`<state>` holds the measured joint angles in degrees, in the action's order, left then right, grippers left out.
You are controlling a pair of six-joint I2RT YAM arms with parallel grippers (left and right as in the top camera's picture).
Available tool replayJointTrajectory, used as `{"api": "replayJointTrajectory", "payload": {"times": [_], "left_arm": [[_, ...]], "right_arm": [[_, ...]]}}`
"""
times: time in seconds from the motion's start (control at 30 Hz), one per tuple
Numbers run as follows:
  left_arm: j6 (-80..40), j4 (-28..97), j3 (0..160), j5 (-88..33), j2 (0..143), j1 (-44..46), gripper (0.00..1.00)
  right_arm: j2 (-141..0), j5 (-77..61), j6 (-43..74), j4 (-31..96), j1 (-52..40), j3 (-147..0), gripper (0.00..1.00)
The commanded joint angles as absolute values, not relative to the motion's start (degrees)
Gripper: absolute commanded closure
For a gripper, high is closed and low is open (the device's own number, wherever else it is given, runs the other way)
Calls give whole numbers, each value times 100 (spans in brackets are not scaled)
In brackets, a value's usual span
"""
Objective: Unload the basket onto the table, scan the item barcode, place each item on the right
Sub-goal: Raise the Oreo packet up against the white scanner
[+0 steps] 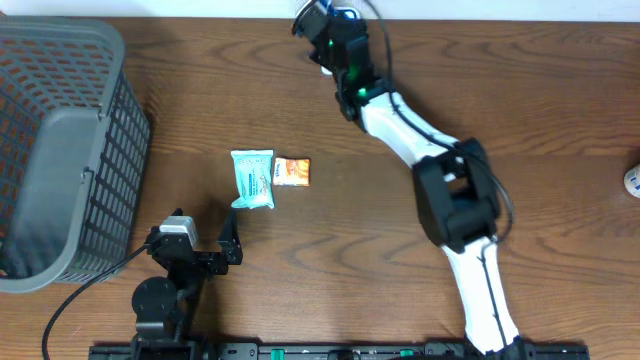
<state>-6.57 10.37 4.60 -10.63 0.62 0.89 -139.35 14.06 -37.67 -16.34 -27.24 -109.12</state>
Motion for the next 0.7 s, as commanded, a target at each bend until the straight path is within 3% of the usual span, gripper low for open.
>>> {"api": "replayJointTrajectory", "payload": {"times": [0.0, 0.37, 0.67], "left_arm": [[-585, 1194, 381, -1155, 38, 71, 2], [-585, 1194, 381, -1155, 38, 71, 2], [-585, 1197, 381, -1155, 38, 71, 2]], "right_arm": [[-14628, 1667, -4606, -1721, -2724, -11848, 99], [-15069, 2071, -5485, -1531, -2742, -12492, 99], [-13791, 2305, -4427, 827, -2762, -12486, 99]]}}
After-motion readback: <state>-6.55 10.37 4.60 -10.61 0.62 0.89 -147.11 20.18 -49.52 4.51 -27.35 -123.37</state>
